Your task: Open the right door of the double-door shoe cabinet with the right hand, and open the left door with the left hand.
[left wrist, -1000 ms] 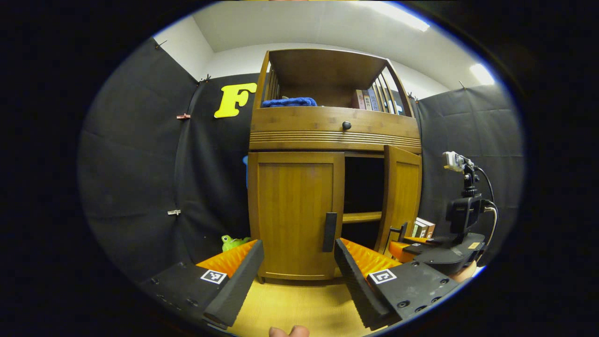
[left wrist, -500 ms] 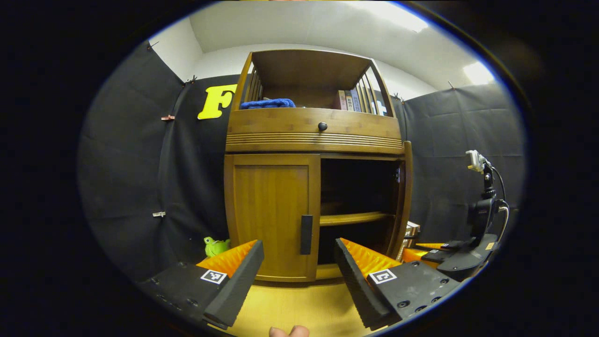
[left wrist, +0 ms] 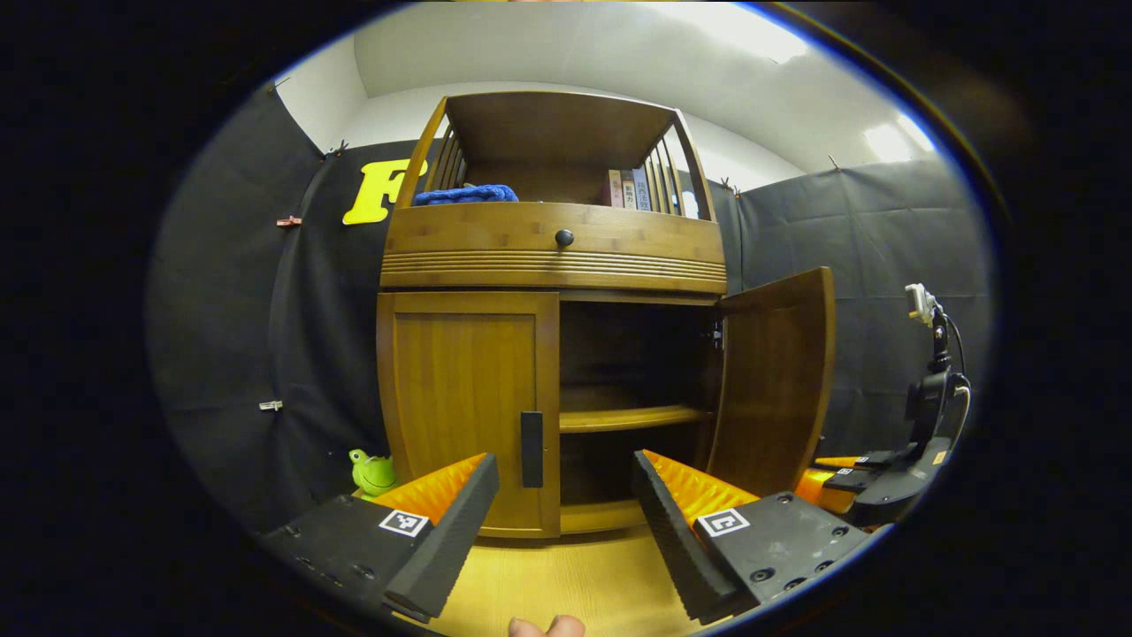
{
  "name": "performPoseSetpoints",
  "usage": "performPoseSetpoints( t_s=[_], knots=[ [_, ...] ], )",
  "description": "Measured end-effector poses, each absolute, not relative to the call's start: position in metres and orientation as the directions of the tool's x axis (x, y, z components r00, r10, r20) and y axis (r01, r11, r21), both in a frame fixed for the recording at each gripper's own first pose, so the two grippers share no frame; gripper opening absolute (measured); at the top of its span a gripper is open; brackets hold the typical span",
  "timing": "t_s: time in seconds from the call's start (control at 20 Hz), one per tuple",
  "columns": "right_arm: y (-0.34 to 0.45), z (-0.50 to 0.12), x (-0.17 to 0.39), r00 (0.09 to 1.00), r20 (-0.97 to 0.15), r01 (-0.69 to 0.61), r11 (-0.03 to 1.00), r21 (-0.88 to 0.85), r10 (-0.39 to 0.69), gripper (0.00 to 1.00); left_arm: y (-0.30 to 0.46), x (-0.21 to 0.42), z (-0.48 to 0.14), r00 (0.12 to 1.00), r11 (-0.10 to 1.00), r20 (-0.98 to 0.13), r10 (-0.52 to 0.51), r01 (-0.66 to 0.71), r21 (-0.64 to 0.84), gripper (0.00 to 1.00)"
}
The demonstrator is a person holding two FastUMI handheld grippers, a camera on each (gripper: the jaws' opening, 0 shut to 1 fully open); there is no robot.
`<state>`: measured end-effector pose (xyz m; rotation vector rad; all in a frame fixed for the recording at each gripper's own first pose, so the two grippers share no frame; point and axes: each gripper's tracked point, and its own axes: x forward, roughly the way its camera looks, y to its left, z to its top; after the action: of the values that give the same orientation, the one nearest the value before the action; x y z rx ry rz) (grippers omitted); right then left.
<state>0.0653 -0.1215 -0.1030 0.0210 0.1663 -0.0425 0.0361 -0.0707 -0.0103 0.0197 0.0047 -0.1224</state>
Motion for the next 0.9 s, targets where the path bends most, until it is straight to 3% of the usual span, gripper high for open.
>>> performPoseSetpoints(
  t_s=[0.05,0.1,0.6,0.9],
  knots=[
    [-0.135,-0.102,0.063,0.984,-0.163,0.073,0.997,0.010,-0.070,0.24,-0.074,0.038,-0.012,0.992,0.992,-0.010,-0.128,0.128,0.017,0.95],
    [-0.143,-0.099,0.063,0.984,-0.163,0.072,0.997,0.029,-0.066,0.12,-0.078,0.041,-0.013,0.991,0.991,-0.012,-0.134,0.134,0.013,0.95],
    [-0.166,-0.097,0.065,0.981,-0.193,-0.015,0.999,0.045,0.024,0.12,-0.089,0.060,-0.015,0.988,0.988,-0.026,-0.151,0.151,0.002,0.92],
    [-0.178,-0.094,0.057,0.981,-0.196,-0.008,1.000,0.027,0.013,0.12,-0.083,0.077,-0.018,0.993,0.993,-0.039,-0.114,0.114,0.007,0.92]
  ],
)
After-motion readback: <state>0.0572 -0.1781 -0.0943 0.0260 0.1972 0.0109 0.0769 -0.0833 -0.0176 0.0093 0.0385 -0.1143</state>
